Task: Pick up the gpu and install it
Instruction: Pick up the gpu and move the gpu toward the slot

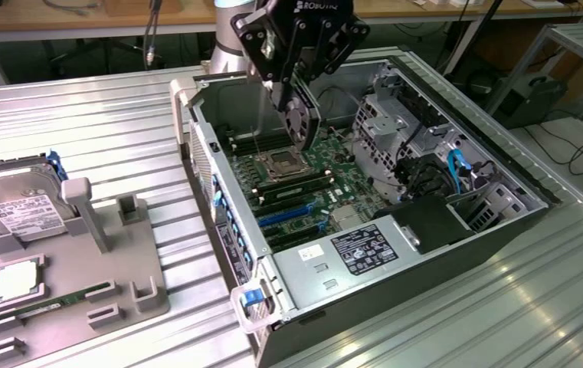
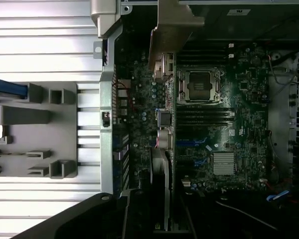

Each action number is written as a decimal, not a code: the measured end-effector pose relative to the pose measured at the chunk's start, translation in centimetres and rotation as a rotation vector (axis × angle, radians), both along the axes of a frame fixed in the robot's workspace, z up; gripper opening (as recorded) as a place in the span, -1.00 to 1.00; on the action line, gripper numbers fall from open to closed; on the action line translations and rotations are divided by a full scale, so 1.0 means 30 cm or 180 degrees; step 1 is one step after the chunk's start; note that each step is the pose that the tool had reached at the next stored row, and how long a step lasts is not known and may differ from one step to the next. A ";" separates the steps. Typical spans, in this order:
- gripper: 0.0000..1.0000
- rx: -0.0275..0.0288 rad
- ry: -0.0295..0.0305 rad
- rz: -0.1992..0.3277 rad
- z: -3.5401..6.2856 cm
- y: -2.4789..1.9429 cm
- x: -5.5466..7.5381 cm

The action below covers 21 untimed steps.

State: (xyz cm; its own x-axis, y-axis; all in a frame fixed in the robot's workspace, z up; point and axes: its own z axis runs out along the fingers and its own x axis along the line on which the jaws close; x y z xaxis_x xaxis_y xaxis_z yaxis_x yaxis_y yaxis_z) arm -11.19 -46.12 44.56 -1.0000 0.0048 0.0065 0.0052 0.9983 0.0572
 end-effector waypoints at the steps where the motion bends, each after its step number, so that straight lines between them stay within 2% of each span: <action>1: -0.45 0.0000 -0.0012 0.0000 -0.001 0.000 0.002; 4: -0.45 0.0000 -0.0046 0.0001 -0.005 0.000 0.010; 11: -0.45 0.0000 -0.0093 0.0001 -0.013 0.000 0.034; 15: -0.45 0.0000 -0.0131 0.0001 -0.018 0.000 0.056; 21: -0.45 0.0000 -0.0169 0.0001 -0.025 0.000 0.079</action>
